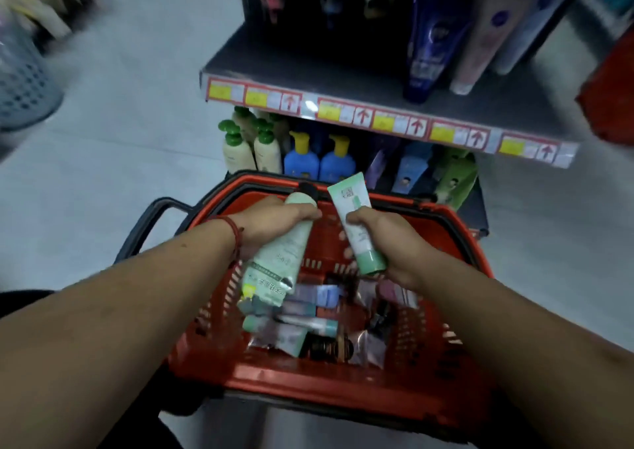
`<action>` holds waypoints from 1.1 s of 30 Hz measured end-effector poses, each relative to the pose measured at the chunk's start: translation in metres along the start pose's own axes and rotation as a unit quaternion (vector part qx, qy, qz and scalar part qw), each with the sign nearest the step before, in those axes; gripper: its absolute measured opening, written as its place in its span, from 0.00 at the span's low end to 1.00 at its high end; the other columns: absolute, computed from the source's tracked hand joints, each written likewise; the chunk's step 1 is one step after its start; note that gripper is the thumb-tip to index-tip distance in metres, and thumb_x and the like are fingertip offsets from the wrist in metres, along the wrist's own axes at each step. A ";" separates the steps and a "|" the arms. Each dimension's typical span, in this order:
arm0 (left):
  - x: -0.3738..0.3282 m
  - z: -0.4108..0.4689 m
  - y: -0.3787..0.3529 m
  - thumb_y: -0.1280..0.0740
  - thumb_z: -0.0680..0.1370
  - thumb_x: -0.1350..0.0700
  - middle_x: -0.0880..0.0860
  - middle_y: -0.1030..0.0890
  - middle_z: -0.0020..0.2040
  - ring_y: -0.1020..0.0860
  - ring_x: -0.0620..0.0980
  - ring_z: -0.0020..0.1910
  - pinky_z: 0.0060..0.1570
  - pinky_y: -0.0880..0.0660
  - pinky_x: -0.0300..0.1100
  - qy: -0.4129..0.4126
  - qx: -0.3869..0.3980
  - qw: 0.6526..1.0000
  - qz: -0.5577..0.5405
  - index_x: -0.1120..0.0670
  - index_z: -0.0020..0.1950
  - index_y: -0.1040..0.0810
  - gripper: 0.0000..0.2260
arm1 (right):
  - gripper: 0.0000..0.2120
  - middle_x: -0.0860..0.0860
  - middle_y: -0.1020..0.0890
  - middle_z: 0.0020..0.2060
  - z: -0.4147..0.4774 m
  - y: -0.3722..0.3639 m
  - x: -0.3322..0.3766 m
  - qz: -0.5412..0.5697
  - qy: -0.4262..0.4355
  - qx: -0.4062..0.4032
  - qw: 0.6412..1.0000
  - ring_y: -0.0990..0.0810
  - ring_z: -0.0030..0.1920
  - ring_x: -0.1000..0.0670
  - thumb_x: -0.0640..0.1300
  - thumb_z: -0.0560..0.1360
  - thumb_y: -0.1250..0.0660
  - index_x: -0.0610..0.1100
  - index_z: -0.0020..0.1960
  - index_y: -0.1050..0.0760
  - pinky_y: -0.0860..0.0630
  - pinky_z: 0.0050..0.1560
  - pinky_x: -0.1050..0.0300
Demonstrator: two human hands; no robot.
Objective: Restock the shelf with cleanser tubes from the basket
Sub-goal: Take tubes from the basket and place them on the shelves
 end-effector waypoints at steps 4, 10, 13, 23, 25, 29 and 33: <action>-0.061 -0.032 0.014 0.25 0.74 0.41 0.56 0.12 0.46 0.13 0.55 0.44 0.46 0.18 0.47 -0.069 0.044 0.996 -0.036 0.57 0.56 0.16 0.21 | 0.17 0.42 0.18 0.40 -0.022 0.023 0.068 0.067 0.059 -0.003 0.996 0.17 0.33 0.45 0.47 0.81 0.34 0.38 0.64 0.25 0.19 0.36 0.51; -0.087 -0.046 0.057 0.24 0.74 0.47 0.52 0.15 0.48 0.19 0.48 0.37 0.36 0.29 0.43 -0.142 0.003 0.979 -0.148 0.53 0.60 0.18 0.18 | 0.22 0.41 0.19 0.42 -0.033 0.036 0.110 0.119 0.093 0.008 0.988 0.16 0.36 0.44 0.47 0.81 0.33 0.36 0.69 0.28 0.19 0.37 0.51; -0.083 -0.042 0.074 0.23 0.73 0.51 0.55 0.17 0.48 0.23 0.47 0.34 0.29 0.30 0.37 -0.146 -0.035 0.956 -0.254 0.56 0.60 0.18 0.18 | 0.21 0.40 0.20 0.43 -0.029 0.034 0.112 0.159 0.086 0.006 0.984 0.16 0.35 0.44 0.47 0.80 0.33 0.35 0.68 0.27 0.18 0.37 0.51; -0.091 -0.035 0.062 0.29 0.77 0.55 0.62 0.15 0.56 0.15 0.59 0.52 0.53 0.18 0.51 -0.088 0.039 0.848 -0.521 0.57 0.61 0.21 0.14 | 0.17 0.39 0.17 0.46 -0.020 0.022 0.131 0.216 0.094 0.009 0.972 0.15 0.35 0.44 0.46 0.81 0.33 0.37 0.65 0.25 0.17 0.37 0.49; -0.094 -0.035 0.055 0.28 0.76 0.52 0.60 0.15 0.56 0.15 0.56 0.52 0.46 0.17 0.45 -0.083 0.051 0.865 -0.493 0.56 0.62 0.19 0.16 | 0.17 0.39 0.16 0.46 -0.019 0.019 0.139 0.202 0.110 0.023 0.973 0.15 0.36 0.44 0.46 0.81 0.34 0.36 0.65 0.24 0.16 0.38 0.49; -0.103 -0.034 0.050 0.29 0.76 0.59 0.66 0.20 0.64 0.18 0.61 0.58 0.55 0.20 0.48 -0.118 0.063 0.874 -0.466 0.61 0.68 0.22 0.21 | 0.16 0.38 0.14 0.49 -0.020 0.018 0.149 0.177 0.148 0.033 0.972 0.15 0.39 0.42 0.44 0.82 0.35 0.35 0.65 0.24 0.15 0.39 0.48; -0.113 -0.038 0.041 0.32 0.75 0.62 0.67 0.19 0.62 0.17 0.63 0.57 0.57 0.20 0.58 -0.151 0.081 0.881 -0.442 0.61 0.69 0.25 0.22 | 0.16 0.37 0.14 0.49 -0.021 0.022 0.153 0.168 0.168 0.029 0.971 0.15 0.41 0.41 0.44 0.82 0.36 0.35 0.64 0.24 0.15 0.40 0.47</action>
Point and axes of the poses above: each hand's wrist, its own z-axis towards the middle knuckle, its own y-axis out of the back of the hand, x = y × z, the point moved 10 cm from there along z, towards the middle knuckle
